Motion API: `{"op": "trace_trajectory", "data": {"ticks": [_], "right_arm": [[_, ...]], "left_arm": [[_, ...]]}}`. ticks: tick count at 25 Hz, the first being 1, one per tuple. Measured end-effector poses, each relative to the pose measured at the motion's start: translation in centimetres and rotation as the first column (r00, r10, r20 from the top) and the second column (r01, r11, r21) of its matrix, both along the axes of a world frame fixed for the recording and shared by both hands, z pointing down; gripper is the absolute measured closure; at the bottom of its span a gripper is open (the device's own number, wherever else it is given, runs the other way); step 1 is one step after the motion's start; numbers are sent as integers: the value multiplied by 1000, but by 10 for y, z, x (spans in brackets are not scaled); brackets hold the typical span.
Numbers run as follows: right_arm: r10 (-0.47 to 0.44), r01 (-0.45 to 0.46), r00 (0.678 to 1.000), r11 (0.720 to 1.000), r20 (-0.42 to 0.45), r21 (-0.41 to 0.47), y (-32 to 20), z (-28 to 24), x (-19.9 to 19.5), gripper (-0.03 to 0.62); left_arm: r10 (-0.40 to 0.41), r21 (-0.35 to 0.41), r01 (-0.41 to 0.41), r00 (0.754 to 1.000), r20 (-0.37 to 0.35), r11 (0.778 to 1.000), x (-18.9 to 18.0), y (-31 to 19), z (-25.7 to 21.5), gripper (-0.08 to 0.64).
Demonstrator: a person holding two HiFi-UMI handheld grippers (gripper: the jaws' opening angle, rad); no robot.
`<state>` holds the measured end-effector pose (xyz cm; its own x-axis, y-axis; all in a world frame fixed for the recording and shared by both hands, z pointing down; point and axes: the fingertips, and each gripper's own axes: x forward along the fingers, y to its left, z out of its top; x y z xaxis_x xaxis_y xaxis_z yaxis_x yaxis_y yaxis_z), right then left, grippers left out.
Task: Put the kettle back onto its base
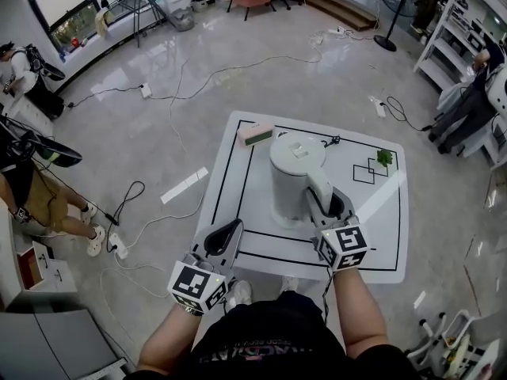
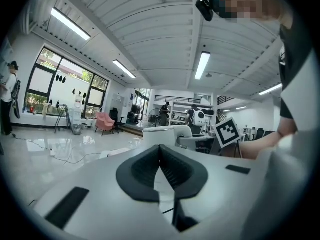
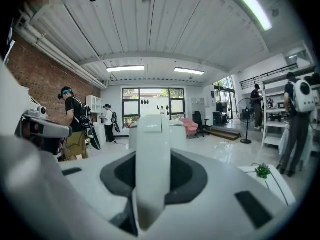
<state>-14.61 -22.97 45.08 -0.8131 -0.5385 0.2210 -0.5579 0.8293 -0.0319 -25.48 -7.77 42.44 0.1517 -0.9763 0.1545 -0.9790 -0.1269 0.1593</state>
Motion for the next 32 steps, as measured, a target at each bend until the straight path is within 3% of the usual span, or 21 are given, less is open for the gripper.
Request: {"op": "trace_trajectory", "data": {"ticks": [14,32], "right_arm": [[8,-8,1000,1000,16,11,11,11,-7,480],[36,-42,994,997,98,66,31,21,16,480]], "left_arm": [[4,-23,-4,1000,-9,1000,-12,12,8,555],[29,-54,-30,999,-24,998,-6,13,19,555]]}}
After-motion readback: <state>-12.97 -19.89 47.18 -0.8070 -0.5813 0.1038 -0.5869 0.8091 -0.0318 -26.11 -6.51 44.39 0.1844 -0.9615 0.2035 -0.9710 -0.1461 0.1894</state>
